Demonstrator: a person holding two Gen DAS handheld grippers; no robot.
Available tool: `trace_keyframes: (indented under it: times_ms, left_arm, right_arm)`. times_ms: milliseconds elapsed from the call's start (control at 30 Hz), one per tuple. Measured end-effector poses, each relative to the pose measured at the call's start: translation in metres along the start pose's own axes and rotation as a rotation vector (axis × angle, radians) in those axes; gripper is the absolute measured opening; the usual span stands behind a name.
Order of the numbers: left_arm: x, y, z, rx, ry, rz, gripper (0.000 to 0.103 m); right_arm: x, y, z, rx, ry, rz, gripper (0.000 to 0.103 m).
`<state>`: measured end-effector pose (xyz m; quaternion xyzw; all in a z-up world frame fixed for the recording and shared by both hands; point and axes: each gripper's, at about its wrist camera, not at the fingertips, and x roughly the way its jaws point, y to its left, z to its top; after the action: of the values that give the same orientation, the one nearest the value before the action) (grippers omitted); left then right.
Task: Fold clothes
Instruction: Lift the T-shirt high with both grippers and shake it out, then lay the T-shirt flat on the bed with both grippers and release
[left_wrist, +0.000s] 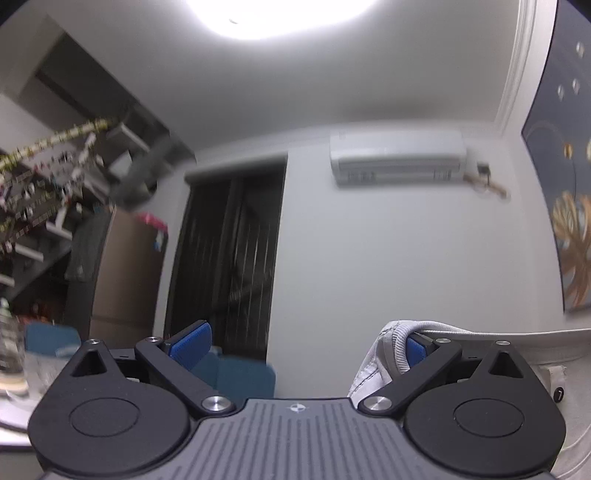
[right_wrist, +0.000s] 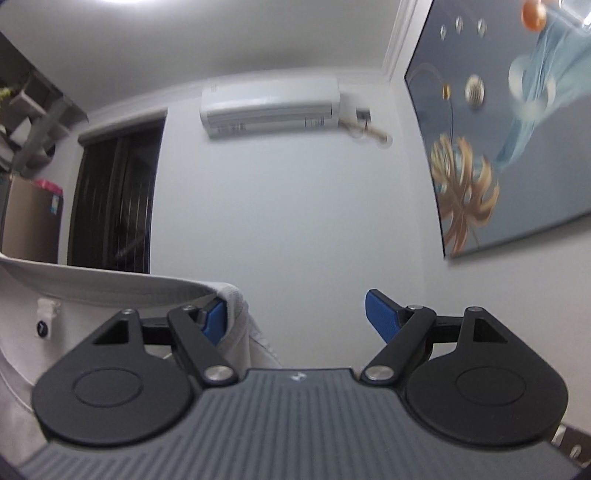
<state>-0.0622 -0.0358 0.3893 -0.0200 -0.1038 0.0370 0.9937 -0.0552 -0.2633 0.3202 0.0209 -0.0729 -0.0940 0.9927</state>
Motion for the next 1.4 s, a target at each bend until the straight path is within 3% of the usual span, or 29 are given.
trace_keyframes:
  times_ms: [233,400,533,667,800,867,967,1033,1100,1200,1400]
  left_arm:
    - [0.176,0.000,-0.170,0.013,0.238,0.043,0.102]
    - [0.307,-0.015,-0.317,0.031,0.343,0.072,0.102]
    - [0.409,-0.021,-0.451,0.054,0.476,0.073,0.102]
    - [0.469,-0.022,-0.576,0.083,0.683,0.066,0.096]
    - [0.496,-0.009,-0.656,0.055,0.863,0.071,0.095]
    - [0.509,-0.002,-0.671,0.070,0.942,0.040,0.096]
    - [0.524,-0.008,-0.688,0.179,1.087,-0.055,0.099]
    - [0.530,-0.012,-0.688,0.256,1.157,-0.109,0.100]
    - [0.522,-0.017,-0.678,0.284,1.142,-0.118,0.102]
    - [0.505,-0.010,-0.647,0.228,1.088,-0.125,0.103]
    - [0.410,0.011,-0.553,0.119,0.969,-0.152,0.103]
  right_arm:
    - [0.143,0.027,-0.130,-0.082,0.161,-0.013,0.080]
    - [0.271,0.053,-0.244,-0.133,0.251,-0.024,0.079]
    - [0.362,0.070,-0.332,-0.166,0.346,-0.022,0.078]
    - [0.408,0.075,-0.404,-0.166,0.530,0.024,0.077]
    - [0.453,0.079,-0.477,-0.165,0.715,0.070,0.077]
    - [0.476,0.082,-0.513,-0.164,0.807,0.093,0.077]
    - [0.510,0.085,-0.568,-0.163,0.946,0.128,0.077]
    - [0.509,0.084,-0.565,-0.146,0.982,0.157,0.077]
    - [0.498,0.084,-0.548,-0.123,0.967,0.165,0.078]
    - [0.471,0.085,-0.516,-0.088,0.929,0.178,0.078]
    - [0.379,0.087,-0.444,-0.015,0.781,0.222,0.078]
